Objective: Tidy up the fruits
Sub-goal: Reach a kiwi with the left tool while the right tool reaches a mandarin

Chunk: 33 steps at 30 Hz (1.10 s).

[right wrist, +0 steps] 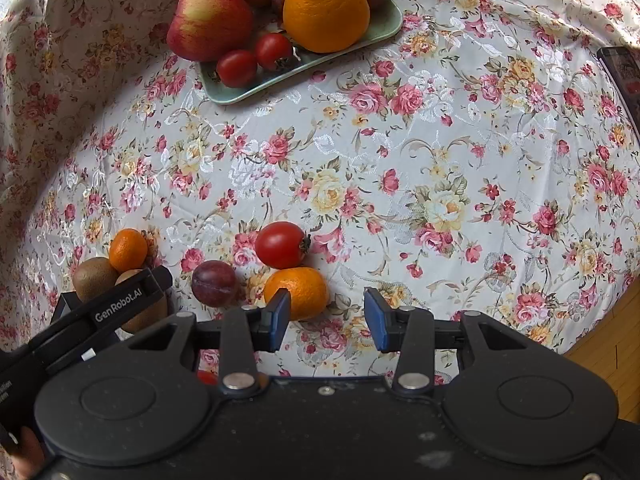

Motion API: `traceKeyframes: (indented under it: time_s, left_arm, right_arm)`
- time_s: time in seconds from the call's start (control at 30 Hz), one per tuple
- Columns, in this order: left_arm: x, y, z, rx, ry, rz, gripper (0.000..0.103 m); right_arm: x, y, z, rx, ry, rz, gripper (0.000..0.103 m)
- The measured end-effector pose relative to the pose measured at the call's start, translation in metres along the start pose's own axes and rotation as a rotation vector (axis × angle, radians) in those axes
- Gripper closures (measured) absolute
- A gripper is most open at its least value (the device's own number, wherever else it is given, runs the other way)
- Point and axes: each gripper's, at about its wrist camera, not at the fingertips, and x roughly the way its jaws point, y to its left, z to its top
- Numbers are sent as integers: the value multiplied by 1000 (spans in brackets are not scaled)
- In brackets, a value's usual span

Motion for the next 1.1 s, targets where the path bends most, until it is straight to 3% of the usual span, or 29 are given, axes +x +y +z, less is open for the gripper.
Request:
traceKeyframes:
  time_s: [0.2,0.5,0.63,0.77,0.8,0.93,0.97,1.1]
  left_arm:
    - [3,-15,0,32,-9,48,28]
    - [-10,-25,1,24,-30,-3,24]
    - [-23,-25,0,41,-37,-124,24]
    - [-25,-14,4,13,49,-406,36]
    - [-24,-12,5,-11,58,-422,36]
    - [-23,-13,3,5,-3,-202,36]
    - [-22,-12,2,16,-6,-182,36]
    - [-16,-3,-1,-4,45,-245,36]
  right_arm:
    - [1,-4,2,3,1,-3,59]
    - [4,-14,5,24,16,-23,59]
    - [2,-15,6,26,14,-15,59]
    - [1,-13,6,25,16,-13,59]
    - [0,-12,6,21,17,-10,59]
    - [-1,-11,5,11,13,-8,59]
    - [-2,-11,5,11,13,-8,59]
    - [-2,-12,7,15,19,-5,59]
